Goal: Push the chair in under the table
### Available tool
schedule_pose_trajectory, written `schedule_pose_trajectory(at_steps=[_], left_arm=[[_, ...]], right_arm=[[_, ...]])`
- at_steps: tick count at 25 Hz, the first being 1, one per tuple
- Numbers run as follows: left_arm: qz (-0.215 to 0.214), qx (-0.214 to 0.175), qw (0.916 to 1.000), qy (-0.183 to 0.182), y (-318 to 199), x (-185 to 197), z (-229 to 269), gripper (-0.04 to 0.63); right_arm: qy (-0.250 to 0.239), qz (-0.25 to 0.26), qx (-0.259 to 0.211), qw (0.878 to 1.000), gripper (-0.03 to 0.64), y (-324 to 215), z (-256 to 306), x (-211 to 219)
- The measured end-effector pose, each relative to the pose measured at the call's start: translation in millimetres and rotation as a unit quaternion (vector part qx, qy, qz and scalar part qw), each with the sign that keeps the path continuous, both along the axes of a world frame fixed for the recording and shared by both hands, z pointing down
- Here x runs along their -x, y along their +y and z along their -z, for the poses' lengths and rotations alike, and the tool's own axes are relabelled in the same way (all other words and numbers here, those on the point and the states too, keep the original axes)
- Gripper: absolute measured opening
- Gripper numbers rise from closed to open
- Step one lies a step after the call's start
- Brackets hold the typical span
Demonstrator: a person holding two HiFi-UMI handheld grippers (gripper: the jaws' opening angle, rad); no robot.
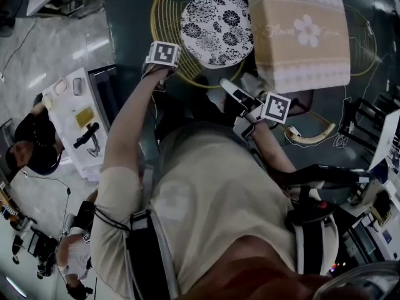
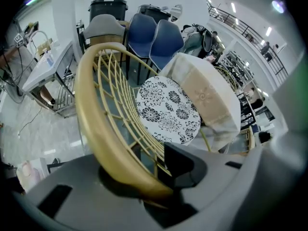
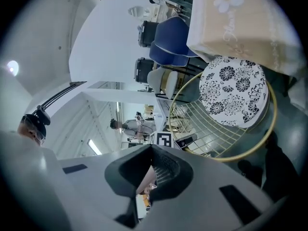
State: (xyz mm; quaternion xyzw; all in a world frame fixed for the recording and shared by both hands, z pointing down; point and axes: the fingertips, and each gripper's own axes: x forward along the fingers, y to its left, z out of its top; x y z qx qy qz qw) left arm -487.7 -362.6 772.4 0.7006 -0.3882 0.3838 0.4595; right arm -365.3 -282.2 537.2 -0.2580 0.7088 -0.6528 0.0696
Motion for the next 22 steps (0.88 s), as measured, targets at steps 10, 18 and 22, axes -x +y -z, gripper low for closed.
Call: schedule_pose_trajectory(at_steps=[10,18,22], left_arm=[[-0.007,-0.008,0.9997,-0.023,-4,2,-3,0.149],[-0.027,-0.008,0.9994,-0.019,-17,-30,0,0.153],[-0.030,-0.005,0.9993,-0.024,-25,-58,10,0.154]], right_arm=[[-0.007,-0.010,-0.005,1.000,0.011,2,-6,-4],[-0.007,-0.044,0.005,0.999,0.009,-7,-9,-31],[-0.017,-0.052,0.012,0.998,0.009,-22,0,-63]])
